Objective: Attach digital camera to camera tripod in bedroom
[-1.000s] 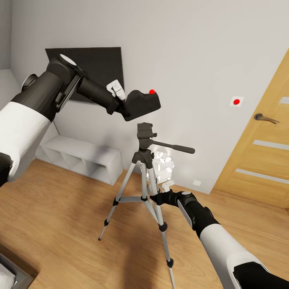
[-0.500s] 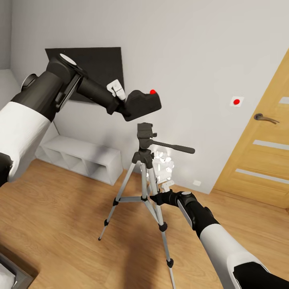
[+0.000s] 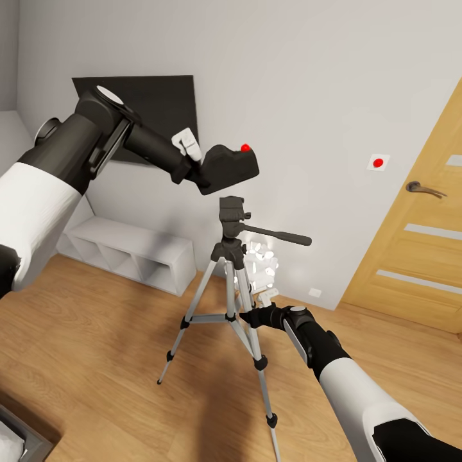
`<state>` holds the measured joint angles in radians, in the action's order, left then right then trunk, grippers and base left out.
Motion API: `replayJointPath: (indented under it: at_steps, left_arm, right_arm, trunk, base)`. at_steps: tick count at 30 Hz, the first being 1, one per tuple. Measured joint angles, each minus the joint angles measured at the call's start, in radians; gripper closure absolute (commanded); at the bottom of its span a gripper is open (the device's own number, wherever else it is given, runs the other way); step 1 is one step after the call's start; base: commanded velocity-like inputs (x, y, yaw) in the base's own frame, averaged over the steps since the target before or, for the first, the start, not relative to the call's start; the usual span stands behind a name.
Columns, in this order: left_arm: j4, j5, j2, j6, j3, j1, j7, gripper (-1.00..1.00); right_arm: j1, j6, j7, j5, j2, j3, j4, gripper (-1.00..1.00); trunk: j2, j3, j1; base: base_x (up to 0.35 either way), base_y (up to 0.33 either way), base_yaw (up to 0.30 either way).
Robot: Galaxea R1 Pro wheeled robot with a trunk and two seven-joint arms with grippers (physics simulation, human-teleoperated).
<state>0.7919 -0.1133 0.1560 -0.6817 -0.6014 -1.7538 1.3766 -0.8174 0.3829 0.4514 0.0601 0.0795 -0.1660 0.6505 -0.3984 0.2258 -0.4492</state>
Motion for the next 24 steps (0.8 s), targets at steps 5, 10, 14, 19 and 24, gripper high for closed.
replayJointPath:
  at_steps: [5, 10, 14, 19, 24]
  left_arm:
    - [0.019, 0.001, 0.002, 0.0, -0.02, 0.0, 0.0, 1.0]
    - [0.038, 0.001, 0.008, 0.0, -0.054, 0.0, 0.0, 1.0]
    - [0.043, 0.001, 0.011, 0.0, -0.069, 0.0, 0.0, 1.0]
    - [0.047, 0.002, 0.012, 0.0, -0.076, 0.0, 0.0, 1.0]
    - [0.048, 0.001, 0.013, 0.0, -0.077, 0.0, 0.0, 1.0]
  right_arm:
    - [0.0, 0.0, -0.001, -0.001, 0.0, -0.001, 0.0, 1.0]
    - [0.0, 0.0, -0.001, -0.001, 0.0, -0.001, 0.0, 1.0]
    - [0.0, 0.0, -0.001, -0.002, 0.0, -0.001, 0.0, 1.0]
    - [0.0, 0.0, -0.001, -0.002, 0.0, -0.001, 0.0, 1.0]
    - [0.0, 0.0, -0.001, -0.002, 0.0, -0.001, 0.0, 1.0]
  trunk:
    - [0.0, 0.0, 0.0]
    - [0.0, 0.0, 0.0]
    - [0.0, 0.0, 0.0]
    - [0.0, 0.0, 0.0]
    - [0.0, 0.0, 0.0]
  base:
    - [0.0, 0.0, 0.0]
    - [0.0, 0.0, 0.0]
    - [0.0, 0.0, 0.0]
    - [0.0, 0.0, 0.0]
    - [0.0, 0.0, 0.0]
